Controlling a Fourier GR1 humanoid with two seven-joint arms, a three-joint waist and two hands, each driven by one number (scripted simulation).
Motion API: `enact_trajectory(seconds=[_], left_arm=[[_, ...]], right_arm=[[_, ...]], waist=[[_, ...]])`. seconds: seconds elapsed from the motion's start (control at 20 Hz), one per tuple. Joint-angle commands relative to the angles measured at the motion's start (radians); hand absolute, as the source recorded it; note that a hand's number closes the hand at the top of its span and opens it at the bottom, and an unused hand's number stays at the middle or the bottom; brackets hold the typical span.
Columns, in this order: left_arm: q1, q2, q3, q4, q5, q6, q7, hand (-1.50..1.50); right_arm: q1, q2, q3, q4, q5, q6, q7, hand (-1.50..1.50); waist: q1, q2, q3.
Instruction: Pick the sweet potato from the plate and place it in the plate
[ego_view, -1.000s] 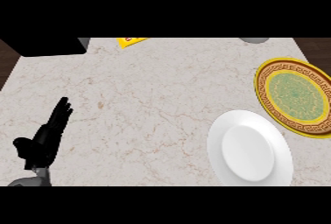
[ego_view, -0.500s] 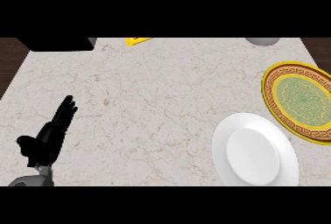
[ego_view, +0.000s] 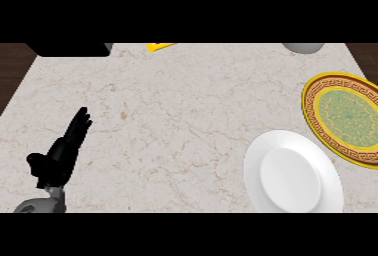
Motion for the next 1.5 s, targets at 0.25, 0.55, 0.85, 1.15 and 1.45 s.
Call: enact_trajectory(seconds=[0.25, 0.55, 0.85, 1.15, 1.45], left_arm=[[-0.051, 0.001, 0.029, 0.105, -0.007, -0.031, -0.057, 0.0], [-0.013, -0.012, 0.007, -0.008, -0.02, -0.028, 0.019, 0.0], [0.002, -0.019, 0.003, -0.057, -0.025, -0.024, 0.044, 0.0], [-0.004, -0.021, 0.019, -0.001, -0.04, -0.023, -0.009, 0.0], [-0.062, -0.065, 0.004, 0.108, -0.066, -0.008, -0.054, 0.0]], right_arm=[[-0.107, 0.059, 0.043, -0.2, -0.02, 0.027, 0.165, 1.5], [-0.181, 0.024, 0.104, -0.225, 0.018, 0.087, 0.226, 1.5], [-0.36, 0.066, 0.235, -0.179, 0.071, 0.072, 0.328, 1.5], [-0.487, 0.197, 0.374, -0.244, 0.149, 0.009, 0.456, 1.5], [-0.639, 0.295, 0.465, -0.075, 0.244, -0.092, 0.463, 1.5]], waist=[[0.007, 0.003, -0.001], [0.011, 0.002, 0.0], [0.022, 0.003, 0.001], [0.017, 0.002, 0.0], [0.018, 0.005, 0.0]])
